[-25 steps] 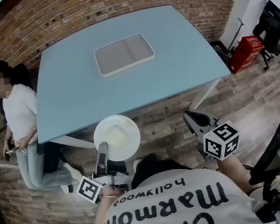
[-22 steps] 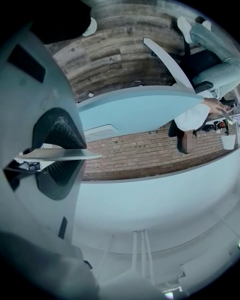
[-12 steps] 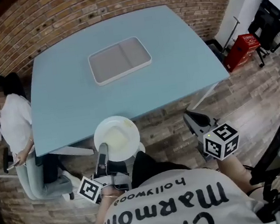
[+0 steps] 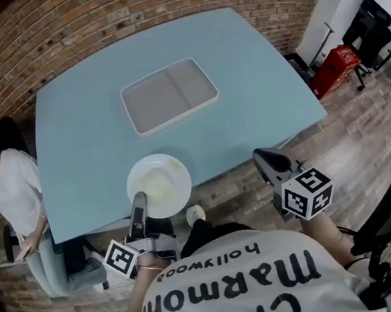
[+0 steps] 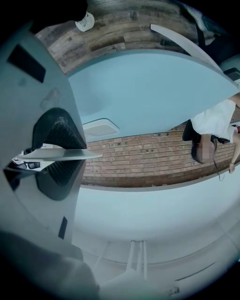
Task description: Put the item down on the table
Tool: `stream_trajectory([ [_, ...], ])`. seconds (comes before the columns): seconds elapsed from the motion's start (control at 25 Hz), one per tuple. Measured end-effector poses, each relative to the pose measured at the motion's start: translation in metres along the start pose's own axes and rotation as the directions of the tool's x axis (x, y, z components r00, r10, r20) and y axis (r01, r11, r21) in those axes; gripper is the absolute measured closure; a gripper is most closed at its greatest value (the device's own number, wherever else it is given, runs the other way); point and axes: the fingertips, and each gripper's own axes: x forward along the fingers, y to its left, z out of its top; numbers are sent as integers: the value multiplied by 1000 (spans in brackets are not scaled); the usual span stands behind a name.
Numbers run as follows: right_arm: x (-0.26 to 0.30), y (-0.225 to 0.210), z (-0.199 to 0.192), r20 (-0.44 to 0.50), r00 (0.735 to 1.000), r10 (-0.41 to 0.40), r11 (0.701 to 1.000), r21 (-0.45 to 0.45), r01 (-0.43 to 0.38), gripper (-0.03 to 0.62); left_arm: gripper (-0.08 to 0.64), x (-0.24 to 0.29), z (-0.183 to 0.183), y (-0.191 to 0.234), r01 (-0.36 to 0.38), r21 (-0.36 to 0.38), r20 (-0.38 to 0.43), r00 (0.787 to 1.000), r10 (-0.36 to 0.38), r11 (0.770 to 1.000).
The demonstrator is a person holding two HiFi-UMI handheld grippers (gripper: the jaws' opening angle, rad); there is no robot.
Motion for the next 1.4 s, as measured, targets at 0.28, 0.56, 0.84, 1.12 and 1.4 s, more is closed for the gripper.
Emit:
stream_trajectory([
  [0.28, 41, 4, 28, -9, 1000, -29, 999, -30, 29, 581, 534, 43, 36, 1, 7, -13, -27, 1000, -7, 1000],
  [0.56, 74, 10, 57, -7, 998, -59, 997, -55, 59, 581, 534, 78, 69, 2, 14, -12, -58, 998, -15, 1000],
  [0.84, 93, 17, 72, 15, 997, -81, 994, -67, 82, 581, 534, 106, 86, 2, 33, -24, -84, 996, -35, 999],
  [1.12, 116, 16, 75, 0, 996, -91, 994, -63, 91, 581, 534, 131, 94, 19, -33, -29, -87, 996, 31, 999],
  [1.4, 128, 8, 77, -40, 995, -94, 992, -88, 90, 581, 534, 158, 95, 45, -64, 11, -114, 991, 65, 998],
])
